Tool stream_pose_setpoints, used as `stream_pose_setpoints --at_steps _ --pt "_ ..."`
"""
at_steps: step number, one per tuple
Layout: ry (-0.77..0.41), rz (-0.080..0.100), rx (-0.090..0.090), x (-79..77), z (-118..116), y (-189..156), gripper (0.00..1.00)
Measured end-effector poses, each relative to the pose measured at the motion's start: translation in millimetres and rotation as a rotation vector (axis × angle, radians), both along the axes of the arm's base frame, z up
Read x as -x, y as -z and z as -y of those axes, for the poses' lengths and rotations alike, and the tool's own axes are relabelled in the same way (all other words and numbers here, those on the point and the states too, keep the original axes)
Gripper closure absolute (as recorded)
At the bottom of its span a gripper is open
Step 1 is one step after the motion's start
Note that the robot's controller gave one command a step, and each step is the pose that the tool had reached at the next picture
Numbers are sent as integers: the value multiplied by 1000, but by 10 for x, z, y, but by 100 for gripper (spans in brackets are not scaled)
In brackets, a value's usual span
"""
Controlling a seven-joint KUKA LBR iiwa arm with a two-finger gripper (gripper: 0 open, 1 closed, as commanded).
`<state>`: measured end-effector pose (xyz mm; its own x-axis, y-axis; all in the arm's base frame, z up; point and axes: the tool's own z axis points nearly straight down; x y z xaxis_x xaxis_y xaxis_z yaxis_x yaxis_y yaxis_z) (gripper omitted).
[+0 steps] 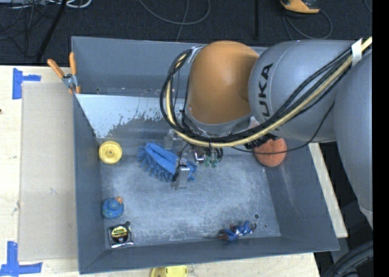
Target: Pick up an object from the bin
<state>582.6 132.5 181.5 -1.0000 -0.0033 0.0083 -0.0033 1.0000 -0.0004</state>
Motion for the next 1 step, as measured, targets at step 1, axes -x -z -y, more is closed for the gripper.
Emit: stream_pose_setpoints --at_steps 1 --pt "3 8 -1 -16 6 -47 0"
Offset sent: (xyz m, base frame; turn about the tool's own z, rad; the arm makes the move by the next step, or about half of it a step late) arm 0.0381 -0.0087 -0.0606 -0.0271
